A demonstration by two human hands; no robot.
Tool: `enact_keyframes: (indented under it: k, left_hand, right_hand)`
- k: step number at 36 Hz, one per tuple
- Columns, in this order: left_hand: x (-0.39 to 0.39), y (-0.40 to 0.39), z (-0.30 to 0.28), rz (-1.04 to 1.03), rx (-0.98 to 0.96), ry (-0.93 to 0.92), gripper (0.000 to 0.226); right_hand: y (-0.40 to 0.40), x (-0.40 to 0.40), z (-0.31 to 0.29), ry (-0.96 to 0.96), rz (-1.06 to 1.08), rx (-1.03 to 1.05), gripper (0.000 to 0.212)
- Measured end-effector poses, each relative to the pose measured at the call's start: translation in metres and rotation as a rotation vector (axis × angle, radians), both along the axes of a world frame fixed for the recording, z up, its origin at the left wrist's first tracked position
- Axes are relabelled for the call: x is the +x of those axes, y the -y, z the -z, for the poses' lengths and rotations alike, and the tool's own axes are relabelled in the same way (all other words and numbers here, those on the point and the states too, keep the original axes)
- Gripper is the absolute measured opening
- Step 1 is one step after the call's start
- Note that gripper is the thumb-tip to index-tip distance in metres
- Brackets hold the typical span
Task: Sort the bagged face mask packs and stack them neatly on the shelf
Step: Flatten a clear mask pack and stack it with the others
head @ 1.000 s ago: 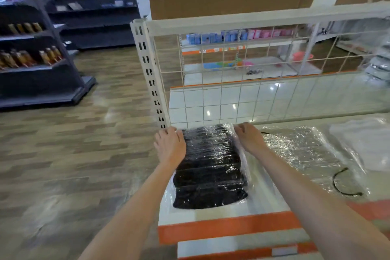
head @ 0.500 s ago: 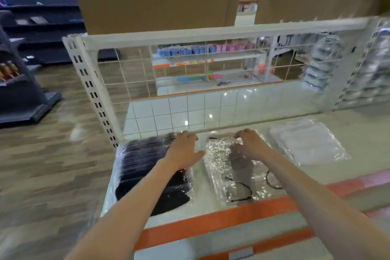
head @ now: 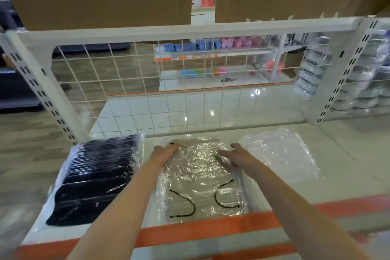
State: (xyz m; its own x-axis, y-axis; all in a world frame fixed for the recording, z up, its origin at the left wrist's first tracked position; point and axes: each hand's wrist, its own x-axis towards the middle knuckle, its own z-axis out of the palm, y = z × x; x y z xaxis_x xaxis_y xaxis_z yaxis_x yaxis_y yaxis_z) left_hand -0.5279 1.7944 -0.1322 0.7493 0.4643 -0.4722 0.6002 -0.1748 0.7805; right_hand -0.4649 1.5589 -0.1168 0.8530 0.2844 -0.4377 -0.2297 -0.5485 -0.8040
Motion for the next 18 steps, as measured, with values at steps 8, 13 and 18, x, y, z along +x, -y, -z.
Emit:
enact_keyframes:
  k: [8,13,18]
  left_hand:
    - [-0.045,0.010,-0.032,0.248,-0.041,0.193,0.135]
    - [-0.074,0.010,-0.045,0.491,0.139,0.100,0.126]
    - [-0.088,0.014,-0.023,0.579,0.211,0.176,0.117]
  right_hand:
    - [0.020,0.008,0.002,-0.074,-0.142,0.061,0.095]
    - [0.037,-0.012,-0.004,-0.077,-0.351,0.017,0.089]
    - [0.039,-0.028,0.004,-0.040,-0.389,-0.023,0.113]
